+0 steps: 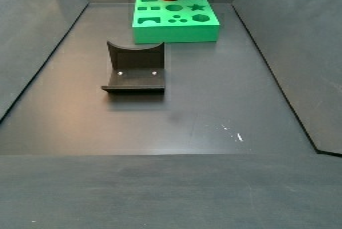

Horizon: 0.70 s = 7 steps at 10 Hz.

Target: Insert the oval object.

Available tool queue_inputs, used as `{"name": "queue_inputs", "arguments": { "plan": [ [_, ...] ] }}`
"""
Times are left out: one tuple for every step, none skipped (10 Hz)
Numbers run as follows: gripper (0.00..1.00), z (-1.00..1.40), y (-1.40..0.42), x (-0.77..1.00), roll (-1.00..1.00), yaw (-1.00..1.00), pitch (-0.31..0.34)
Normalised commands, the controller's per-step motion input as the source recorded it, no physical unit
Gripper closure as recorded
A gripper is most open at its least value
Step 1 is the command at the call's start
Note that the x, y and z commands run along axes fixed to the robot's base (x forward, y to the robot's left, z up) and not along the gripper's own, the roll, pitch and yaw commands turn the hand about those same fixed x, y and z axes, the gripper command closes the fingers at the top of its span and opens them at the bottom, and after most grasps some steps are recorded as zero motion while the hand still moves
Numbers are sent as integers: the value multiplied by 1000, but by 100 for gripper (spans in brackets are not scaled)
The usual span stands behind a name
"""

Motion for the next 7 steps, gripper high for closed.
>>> {"name": "queue_inputs", "arguments": {
  "plan": [
    [100, -51, 43, -103, 0, -3, 41],
    [100, -29, 83, -171, 0, -26, 40],
    [100, 0, 91, -186, 0, -26, 41],
    [100, 0, 63, -131, 0, -29, 43],
    [100, 0, 0, -51, 66, -31, 59],
    [100, -3, 3, 0, 70, 0, 60],
    [100, -14, 0, 89, 63, 0, 54]
  ]
}}
